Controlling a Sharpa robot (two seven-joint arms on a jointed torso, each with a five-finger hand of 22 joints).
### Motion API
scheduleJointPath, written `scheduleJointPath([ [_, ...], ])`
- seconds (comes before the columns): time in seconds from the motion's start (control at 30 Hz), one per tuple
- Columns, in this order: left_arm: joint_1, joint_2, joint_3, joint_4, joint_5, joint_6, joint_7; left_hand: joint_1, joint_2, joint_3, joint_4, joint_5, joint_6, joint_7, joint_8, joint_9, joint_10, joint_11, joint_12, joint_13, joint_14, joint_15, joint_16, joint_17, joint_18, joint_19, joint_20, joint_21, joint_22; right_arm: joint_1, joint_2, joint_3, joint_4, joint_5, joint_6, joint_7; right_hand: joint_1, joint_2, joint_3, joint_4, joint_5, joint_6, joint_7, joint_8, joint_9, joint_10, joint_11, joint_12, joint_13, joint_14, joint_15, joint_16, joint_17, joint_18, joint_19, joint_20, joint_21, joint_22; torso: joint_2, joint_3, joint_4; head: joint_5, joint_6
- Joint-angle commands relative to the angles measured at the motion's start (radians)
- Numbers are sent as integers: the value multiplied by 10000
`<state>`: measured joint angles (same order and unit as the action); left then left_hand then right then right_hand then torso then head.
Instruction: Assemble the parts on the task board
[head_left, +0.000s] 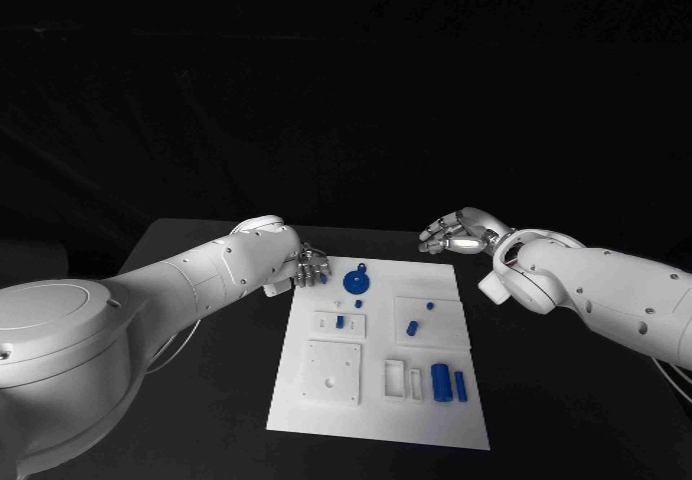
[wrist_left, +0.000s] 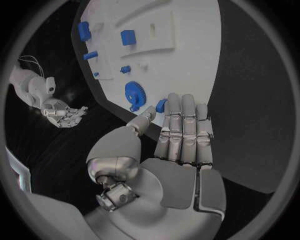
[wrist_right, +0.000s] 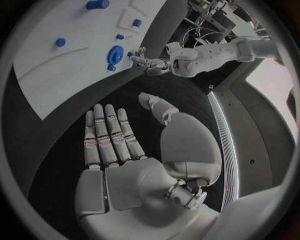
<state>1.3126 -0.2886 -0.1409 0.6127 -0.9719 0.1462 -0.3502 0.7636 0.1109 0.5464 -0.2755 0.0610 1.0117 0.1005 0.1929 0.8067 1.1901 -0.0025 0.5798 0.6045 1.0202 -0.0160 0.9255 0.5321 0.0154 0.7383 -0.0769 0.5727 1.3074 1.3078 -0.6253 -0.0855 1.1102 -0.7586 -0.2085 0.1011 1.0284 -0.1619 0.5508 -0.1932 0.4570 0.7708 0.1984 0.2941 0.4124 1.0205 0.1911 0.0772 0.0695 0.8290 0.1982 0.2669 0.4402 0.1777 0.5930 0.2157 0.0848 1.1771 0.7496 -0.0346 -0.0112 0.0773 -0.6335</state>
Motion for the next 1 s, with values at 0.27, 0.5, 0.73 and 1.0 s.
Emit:
scheduleJointPath([
  [0.27, -44, -1, -5, -22, 122, 318, 157, 471, 101, 108, -128, 17, -8, 3, 62, -49, 86, -7, -64, 25, 74, -6, -61, 35, -154, 59, -188, -29, 220, 6, 13, 6, 3, -62, 38, 98, 81, -4, 34, -32, 37, -18, 199, 59, -19, 60, -9, -47, -6, -67, -6, 46, -19, -66, 45, 11, -66, 16, -7, 4, 8, 45, -3],
  [0.5, -45, -43, -5, 24, 158, 222, 190, 914, 194, 217, -152, 76, 5, -5, 115, -65, 120, -14, -69, 40, 96, -12, -59, 63, -154, 63, -182, -20, 223, 6, 11, 6, -4, -57, 47, 102, 78, -4, 34, -29, 36, -17, 199, 61, -20, 60, -9, -48, -6, -68, -7, 48, -22, -66, 46, 11, -71, 20, -10, 5, 2, 46, -9],
  [0.73, -43, -130, -2, 90, 163, 178, 250, 1168, 260, 214, -150, 156, 256, -101, 301, -23, 345, -100, 15, 85, 275, -86, 32, 122, -154, 180, -213, 45, 227, 6, -22, 6, -3, -50, -12, 153, 74, -4, 32, -26, 35, -16, 199, 62, -20, 61, -9, -48, -6, -68, -7, 49, -23, -66, 47, 12, -74, 22, -13, 13, 23, 40, -9],
  [1.0, -40, -227, -2, 264, 189, 44, 179, 1215, 63, 227, -147, 1202, 774, -332, 604, -27, 977, -331, 115, 111, 812, -314, 173, 201, -154, 550, -437, 173, 205, 6, -41, 6, -61, -77, -30, 138, 84, -12, 35, -35, 33, -15, 196, 65, -22, 63, -11, -48, -6, -68, -12, 52, -27, -64, 49, 9, -82, 28, -9, 1, 3, 34, 6],
])
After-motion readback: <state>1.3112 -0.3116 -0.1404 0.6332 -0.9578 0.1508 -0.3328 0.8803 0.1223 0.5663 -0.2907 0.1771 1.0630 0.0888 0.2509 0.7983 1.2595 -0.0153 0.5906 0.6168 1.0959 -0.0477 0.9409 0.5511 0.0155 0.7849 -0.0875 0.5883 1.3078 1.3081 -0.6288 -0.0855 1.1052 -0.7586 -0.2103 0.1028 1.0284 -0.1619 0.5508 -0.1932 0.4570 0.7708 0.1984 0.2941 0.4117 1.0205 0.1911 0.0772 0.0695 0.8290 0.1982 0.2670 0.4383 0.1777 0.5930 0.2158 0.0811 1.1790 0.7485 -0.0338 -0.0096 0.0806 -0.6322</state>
